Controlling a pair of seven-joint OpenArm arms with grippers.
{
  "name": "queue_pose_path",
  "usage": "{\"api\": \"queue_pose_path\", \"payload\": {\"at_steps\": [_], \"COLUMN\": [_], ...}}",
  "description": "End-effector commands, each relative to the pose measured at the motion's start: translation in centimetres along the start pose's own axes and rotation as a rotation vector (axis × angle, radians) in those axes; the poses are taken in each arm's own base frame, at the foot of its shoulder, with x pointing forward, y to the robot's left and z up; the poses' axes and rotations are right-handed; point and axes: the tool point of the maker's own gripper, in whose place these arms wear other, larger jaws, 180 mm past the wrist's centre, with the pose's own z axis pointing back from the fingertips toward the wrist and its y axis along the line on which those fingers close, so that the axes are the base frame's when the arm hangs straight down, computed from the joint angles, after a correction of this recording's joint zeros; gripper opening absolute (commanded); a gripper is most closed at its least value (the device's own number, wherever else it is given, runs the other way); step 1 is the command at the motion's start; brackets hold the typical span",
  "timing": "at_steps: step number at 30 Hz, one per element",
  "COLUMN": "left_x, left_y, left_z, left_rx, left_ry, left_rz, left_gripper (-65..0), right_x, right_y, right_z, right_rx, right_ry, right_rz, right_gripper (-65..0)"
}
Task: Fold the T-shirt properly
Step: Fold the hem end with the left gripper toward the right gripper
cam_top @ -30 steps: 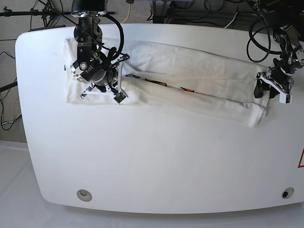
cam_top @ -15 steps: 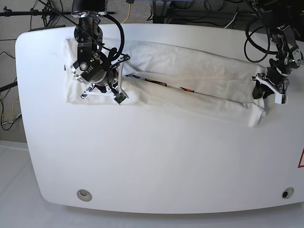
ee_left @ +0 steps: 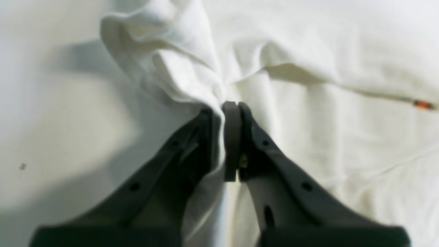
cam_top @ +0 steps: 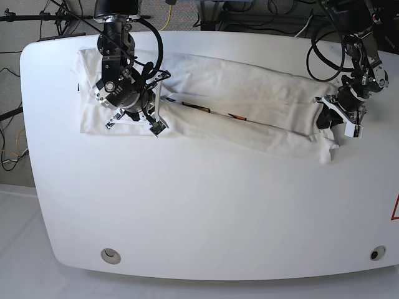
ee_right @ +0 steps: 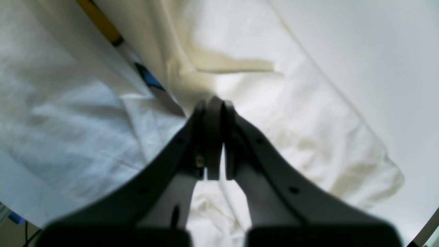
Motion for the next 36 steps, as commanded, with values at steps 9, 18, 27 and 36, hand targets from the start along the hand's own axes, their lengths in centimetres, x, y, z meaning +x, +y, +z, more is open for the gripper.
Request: {"api": "queue_pose_path", "payload": {"at_steps": [9, 18, 27, 36], "left_x": [3.0, 6.7, 7.5, 7.5], "left_y": [-1.2, -4.2, -6.5, -9.9], "left_z": [1.6, 2.6, 2.5, 1.1], "left_rx": [0.039, 0.046, 0.033, -0.033], "left_ry": [0.040, -0.001, 0.015, 0.030], "left_rz": [-0.155, -0.243, -0.258, -0.255], "left_gripper": [-64.0, -64.0, -64.0, -64.0], "right_x": [0.9, 0.9, 0.8, 0.8], "right_y": [-0.6, -0.6, -0.5, -0.5], "right_z": [0.4, 0.4, 0.4, 0.4], "right_rx": [-0.018, -0.018, -0.016, -0.016], "right_ry": [-0.031, -0.031, -0.028, -0.028], "right_rz": [0.003, 0.003, 0.002, 0.002], "right_gripper": [-65.0, -65.0, -65.0, -65.0]}}
